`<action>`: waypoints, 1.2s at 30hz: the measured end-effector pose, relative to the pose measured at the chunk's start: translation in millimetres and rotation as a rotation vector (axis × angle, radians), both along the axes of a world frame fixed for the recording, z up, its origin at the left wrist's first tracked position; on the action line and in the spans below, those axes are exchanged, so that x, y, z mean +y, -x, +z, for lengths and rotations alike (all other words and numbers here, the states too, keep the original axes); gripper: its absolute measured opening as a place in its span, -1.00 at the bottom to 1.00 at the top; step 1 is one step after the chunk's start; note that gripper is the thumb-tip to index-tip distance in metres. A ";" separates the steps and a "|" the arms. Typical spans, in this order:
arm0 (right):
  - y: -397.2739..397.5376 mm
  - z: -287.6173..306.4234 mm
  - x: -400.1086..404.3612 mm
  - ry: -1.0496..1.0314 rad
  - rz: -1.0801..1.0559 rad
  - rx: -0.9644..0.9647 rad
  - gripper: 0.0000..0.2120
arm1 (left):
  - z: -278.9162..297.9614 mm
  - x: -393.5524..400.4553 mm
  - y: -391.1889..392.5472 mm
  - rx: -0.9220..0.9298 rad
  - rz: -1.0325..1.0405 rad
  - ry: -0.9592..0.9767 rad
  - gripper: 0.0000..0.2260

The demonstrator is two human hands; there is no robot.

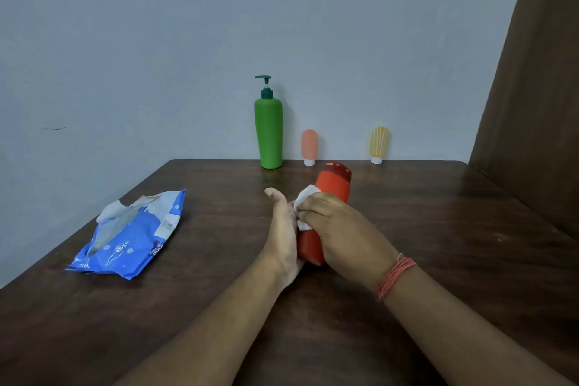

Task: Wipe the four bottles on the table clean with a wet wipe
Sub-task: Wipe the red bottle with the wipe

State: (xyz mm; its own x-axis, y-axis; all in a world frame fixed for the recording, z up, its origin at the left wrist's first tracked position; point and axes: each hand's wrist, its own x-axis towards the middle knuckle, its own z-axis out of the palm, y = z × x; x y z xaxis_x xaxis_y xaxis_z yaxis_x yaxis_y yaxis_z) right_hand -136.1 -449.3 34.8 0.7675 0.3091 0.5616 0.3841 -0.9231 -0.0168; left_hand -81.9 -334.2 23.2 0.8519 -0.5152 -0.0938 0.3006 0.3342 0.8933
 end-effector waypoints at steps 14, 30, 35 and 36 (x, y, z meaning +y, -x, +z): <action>8.7 -0.7 -1.5 -0.054 0.195 -0.074 -0.72 | 5.8 8.9 -15.9 0.127 0.101 0.119 -0.05; -4.5 5.1 -44.9 -0.410 -0.273 -0.369 -0.80 | -4.5 -8.1 3.4 -0.231 -0.158 -0.093 -0.36; -5.8 7.6 -39.8 -0.210 -0.110 -0.386 -0.83 | -4.4 -3.5 1.5 -0.291 -0.150 -0.137 -0.39; -8.0 10.2 -42.5 -0.254 -0.132 -0.419 -0.80 | -4.6 -3.9 2.9 -0.309 -0.166 -0.159 -0.40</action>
State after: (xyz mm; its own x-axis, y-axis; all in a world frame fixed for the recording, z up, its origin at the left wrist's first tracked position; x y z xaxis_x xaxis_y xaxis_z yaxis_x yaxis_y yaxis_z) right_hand -128.1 -491.8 45.0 0.4832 0.0388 0.8747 0.2866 -0.9510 -0.1162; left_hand -84.8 -338.1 18.6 0.7590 -0.6479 0.0643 0.0473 0.1533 0.9870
